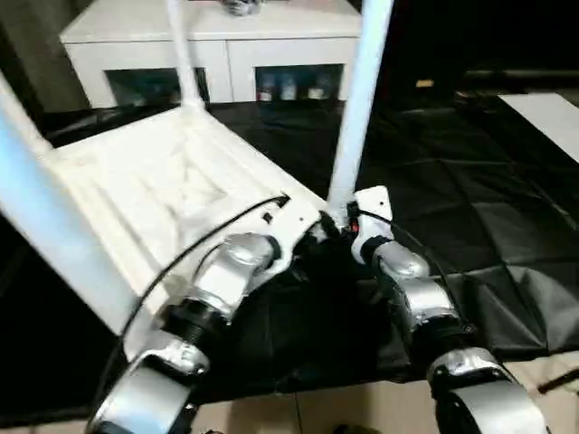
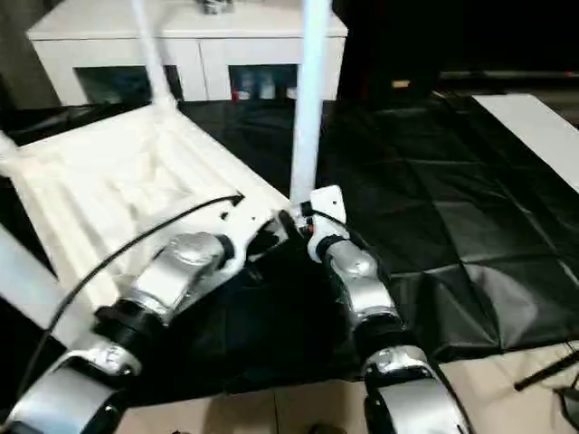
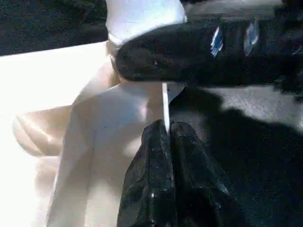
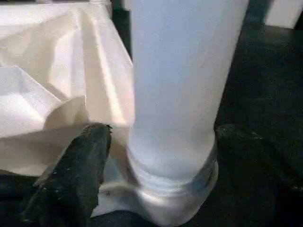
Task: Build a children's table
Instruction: Rotate leg to tighten
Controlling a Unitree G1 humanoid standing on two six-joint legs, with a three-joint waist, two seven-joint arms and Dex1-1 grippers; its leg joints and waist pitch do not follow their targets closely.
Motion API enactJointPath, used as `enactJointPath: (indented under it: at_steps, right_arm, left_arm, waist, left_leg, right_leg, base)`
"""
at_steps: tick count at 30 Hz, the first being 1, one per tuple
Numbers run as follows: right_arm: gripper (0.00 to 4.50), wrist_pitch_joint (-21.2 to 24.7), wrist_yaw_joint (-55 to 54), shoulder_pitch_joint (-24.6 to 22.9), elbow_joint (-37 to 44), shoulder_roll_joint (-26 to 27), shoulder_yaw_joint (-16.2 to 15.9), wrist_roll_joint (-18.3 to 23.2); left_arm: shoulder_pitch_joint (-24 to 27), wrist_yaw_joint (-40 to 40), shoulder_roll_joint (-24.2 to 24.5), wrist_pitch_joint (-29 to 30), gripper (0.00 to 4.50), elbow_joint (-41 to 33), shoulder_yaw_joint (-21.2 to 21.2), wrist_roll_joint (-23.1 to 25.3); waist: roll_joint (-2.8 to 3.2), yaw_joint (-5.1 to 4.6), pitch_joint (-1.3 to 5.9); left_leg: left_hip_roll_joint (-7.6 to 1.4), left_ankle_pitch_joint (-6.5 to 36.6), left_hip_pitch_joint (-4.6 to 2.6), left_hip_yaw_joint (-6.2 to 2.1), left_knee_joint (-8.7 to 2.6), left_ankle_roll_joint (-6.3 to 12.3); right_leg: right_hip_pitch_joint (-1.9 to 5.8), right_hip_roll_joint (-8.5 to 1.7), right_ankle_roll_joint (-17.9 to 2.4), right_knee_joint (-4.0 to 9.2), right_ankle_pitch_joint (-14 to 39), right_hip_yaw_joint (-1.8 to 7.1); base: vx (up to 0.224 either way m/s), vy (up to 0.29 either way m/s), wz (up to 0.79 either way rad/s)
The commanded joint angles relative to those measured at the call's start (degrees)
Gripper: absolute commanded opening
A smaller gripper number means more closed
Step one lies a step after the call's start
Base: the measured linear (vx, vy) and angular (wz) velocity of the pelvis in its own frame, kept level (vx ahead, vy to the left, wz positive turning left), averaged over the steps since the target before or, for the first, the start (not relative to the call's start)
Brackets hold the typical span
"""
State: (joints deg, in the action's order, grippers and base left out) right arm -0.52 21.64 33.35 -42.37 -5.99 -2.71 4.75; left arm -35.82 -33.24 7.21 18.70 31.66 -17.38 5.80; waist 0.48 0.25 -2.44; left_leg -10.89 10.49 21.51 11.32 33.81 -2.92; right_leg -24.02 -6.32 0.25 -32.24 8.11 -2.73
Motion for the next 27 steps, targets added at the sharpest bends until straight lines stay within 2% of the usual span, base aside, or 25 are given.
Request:
enactJointPath:
  at_steps: [1, 2, 3, 4, 7, 10, 13, 14, 16, 18, 22, 25, 27]
  right_arm:
    - [3.90, 2.51, 9.94, -1.81, 4.96, -5.48, 0.37, 2.03]
    - [3.90, 2.51, 9.94, -1.81, 4.96, -5.48, 0.37, 2.03]
    - [3.90, 3.12, 17.16, -3.59, 7.51, -8.63, -1.21, 3.23]
    - [3.90, 3.37, 21.41, -4.71, 9.14, -10.41, -2.25, 4.04]
    - [3.90, 4.52, 28.20, -6.42, 11.64, -13.34, -3.66, 5.60]
    - [3.90, 5.23, 32.62, -7.18, 12.78, -15.40, -4.72, 5.76]
    - [3.90, 6.96, 36.37, -7.46, 14.06, -16.47, -5.51, 6.36]
    - [3.90, 7.10, 37.28, -7.46, 14.23, -16.75, -5.79, 6.40]
    - [3.90, 7.16, 38.12, -7.38, 14.15, -16.96, -6.01, 6.40]
    - [3.90, 6.91, 38.13, -7.07, 13.61, -16.66, -5.99, 6.26]
    - [3.90, 7.14, 38.36, -6.09, 12.32, -16.09, -5.81, 6.23]
    - [3.52, 7.67, 38.73, -5.82, 12.15, -16.15, -5.58, 6.22]
    - [3.45, 7.82, 38.98, -5.73, 12.05, -16.26, -5.59, 6.33]
  left_arm:
    - [3.07, -5.28, 3.85, -2.12, 0.00, -1.91, -0.50, -0.71]
    - [3.07, -5.28, 3.85, -2.12, 0.00, -1.91, -0.50, -0.71]
    - [4.18, -9.16, 5.72, -4.02, 0.00, -3.09, -1.34, -1.44]
    - [4.85, -11.74, 6.88, -5.31, 0.00, -3.86, -1.97, -1.91]
    - [6.24, -17.97, 9.31, -7.46, 0.00, -6.41, -3.53, -3.29]
    - [7.03, -22.37, 11.30, -6.77, 0.00, -9.29, -4.86, -4.00]
    - [6.93, -24.14, 12.04, -6.77, 0.00, -10.21, -5.30, -4.15]
    - [6.86, -24.47, 12.14, -6.69, 0.00, -10.31, -5.28, -4.31]
    - [6.80, -25.03, 12.30, -6.74, 0.00, -10.41, -5.23, -4.51]
    - [6.79, -25.36, 12.39, -6.82, 0.00, -10.47, -5.23, -4.60]
    - [6.81, -25.86, 12.64, -6.44, 0.00, -10.85, -5.14, -4.56]
    - [6.67, -25.91, 12.78, -6.47, 0.00, -10.53, -4.89, -4.41]
    - [6.66, -25.93, 12.82, -6.56, 0.00, -10.38, -4.81, -4.36]
  waist:
    - [-0.61, 0.78, 3.66]
    - [-0.61, 0.91, 3.69]
    - [-0.47, 0.96, 3.71]
    - [-0.57, 0.97, 3.73]
    - [-0.57, 1.39, 3.72]
    - [-0.48, 1.75, 3.48]
    - [-0.08, 2.18, 3.20]
    - [-0.17, 2.20, 3.18]
    - [0.05, 2.42, 3.14]
    - [-0.10, 2.51, 3.23]
    - [-0.19, 2.61, 3.42]
    - [-0.26, 2.76, 3.49]
    - [-0.21, 2.86, 3.55]
  left_leg:
    - [-1.71, 17.68, -0.53, -0.71, -4.54, 3.93]
    - [-1.75, 17.02, -0.63, -0.68, -4.54, 4.16]
    - [-1.66, 15.75, -0.48, -0.50, -4.33, 4.80]
    - [-1.61, 15.41, -0.36, -0.55, -4.35, 5.07]
    - [-1.72, 14.77, -0.54, -0.41, -4.15, 5.67]
    - [-1.86, 16.46, -0.70, -0.42, -4.33, 4.20]
    - [-2.07, 20.09, -1.58, -0.29, -4.63, 2.30]
    - [-2.06, 20.39, -1.58, -0.35, -4.68, 2.00]
    - [-2.12, 21.28, -1.61, -0.49, -4.87, 1.14]
    - [-1.98, 21.34, -1.32, -0.57, -4.92, 0.53]
    - [-1.88, 19.58, -1.02, -0.59, -4.81, 0.89]
    - [-1.88, 17.46, -0.94, -0.50, -4.64, 1.47]
    - [-1.88, 16.55, -0.92, -0.47, -4.58, 1.69]
  right_leg:
    - [2.71, -1.39, -11.04, 3.28, 16.17, 1.02]
    - [2.74, -1.34, -11.45, 3.09, 15.01, 1.00]
    - [2.74, -1.21, -12.48, 2.71, 12.76, 1.08]
    - [2.93, -1.23, -12.56, 2.71, 12.44, 1.03]
    - [2.82, -1.29, -13.64, 2.51, 11.84, 1.14]
    - [2.55, -1.29, -13.67, 2.53, 14.90, 1.23]
    - [1.86, -1.04, -12.76, 3.02, 18.00, 1.44]
    - [1.91, -0.99, -12.56, 2.98, 18.28, 1.45]
    - [1.86, -1.05, -12.09, 3.00, 19.06, 1.51]
    - [2.03, -1.10, -11.57, 2.89, 18.89, 1.55]
    - [2.31, -1.27, -11.49, 2.70, 17.41, 1.57]
    - [2.40, -1.26, -12.01, 2.49, 15.48, 1.59]
    - [2.50, -1.23, -12.47, 2.32, 14.20, 1.57]
  base:
    - [0.000, 0.000, 0.00]
    - [0.000, 0.000, 0.00]
    - [0.000, 0.000, 0.00]
    - [0.000, 0.000, 0.00]
    - [0.000, 0.000, 0.00]
    - [0.000, 0.000, 0.00]
    - [0.000, 0.000, 0.00]
    - [0.000, 0.000, 0.00]
    - [0.000, 0.000, 0.00]
    - [0.000, 0.000, 0.00]
    - [0.000, 0.000, 0.00]
    - [0.000, 0.000, 0.00]
    - [0.000, 0.000, 0.00]
